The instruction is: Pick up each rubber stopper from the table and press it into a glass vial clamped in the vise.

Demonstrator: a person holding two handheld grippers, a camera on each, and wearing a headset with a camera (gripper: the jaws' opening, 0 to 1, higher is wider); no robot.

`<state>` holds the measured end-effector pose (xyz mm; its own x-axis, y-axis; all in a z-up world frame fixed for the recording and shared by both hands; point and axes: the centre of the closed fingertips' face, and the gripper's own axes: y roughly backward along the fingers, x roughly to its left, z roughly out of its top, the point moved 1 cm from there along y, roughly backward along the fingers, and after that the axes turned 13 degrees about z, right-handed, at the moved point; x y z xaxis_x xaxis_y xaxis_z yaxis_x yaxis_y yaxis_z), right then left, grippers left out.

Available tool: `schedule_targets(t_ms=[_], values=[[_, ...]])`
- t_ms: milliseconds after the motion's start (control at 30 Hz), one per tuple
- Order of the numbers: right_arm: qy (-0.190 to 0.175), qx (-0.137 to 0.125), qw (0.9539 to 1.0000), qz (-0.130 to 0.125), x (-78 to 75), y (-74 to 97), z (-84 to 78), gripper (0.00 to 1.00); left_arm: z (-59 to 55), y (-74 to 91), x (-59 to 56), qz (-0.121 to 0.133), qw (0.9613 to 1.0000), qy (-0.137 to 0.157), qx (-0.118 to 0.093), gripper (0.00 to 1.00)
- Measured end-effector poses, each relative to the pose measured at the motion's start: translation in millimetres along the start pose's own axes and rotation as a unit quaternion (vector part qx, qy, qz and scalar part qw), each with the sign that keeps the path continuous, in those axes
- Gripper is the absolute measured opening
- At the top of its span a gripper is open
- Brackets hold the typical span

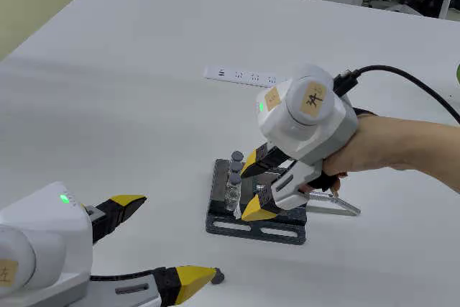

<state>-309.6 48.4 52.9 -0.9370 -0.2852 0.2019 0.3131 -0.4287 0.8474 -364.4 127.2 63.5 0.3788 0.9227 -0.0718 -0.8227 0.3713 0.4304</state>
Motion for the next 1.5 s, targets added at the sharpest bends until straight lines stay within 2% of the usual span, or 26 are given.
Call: schedule_targets(t_ms=[233,433,567,900,1133,1500], values=[[0.008,-0.002,0.9998,0.016,18.1,-15.0,-0.9,0.32,-3.4,5.2,0.0,0.001,1.0000,0.000,0.002,0.79],[0.018,0.007,0.9991,0.037,34.9,-38.0,-5.1,0.31,-7.9,10.9,0.9,0.006,1.0000,0.001,0.005,0.79],[0.016,0.013,0.9986,0.050,37.6,-51.3,-9.5,0.27,-10.5,13.2,2.0,0.008,0.9999,0.001,0.008,0.79],[0.016,0.002,0.9972,0.072,39.2,-78.5,-10.0,0.21,-12.2,15.0,2.2,0.010,0.9999,0.000,0.011,0.78],[0.024,0.006,0.9959,0.086,39.6,-85.7,-13.3,0.12,-12.0,16.6,-3.0,0.011,0.9998,0.004,0.016,0.78],[0.019,0.004,0.9949,0.099,43.8,-92.3,-14.3,0.05,-11.3,16.0,-5.5,0.010,0.9998,0.005,0.018,0.78]])
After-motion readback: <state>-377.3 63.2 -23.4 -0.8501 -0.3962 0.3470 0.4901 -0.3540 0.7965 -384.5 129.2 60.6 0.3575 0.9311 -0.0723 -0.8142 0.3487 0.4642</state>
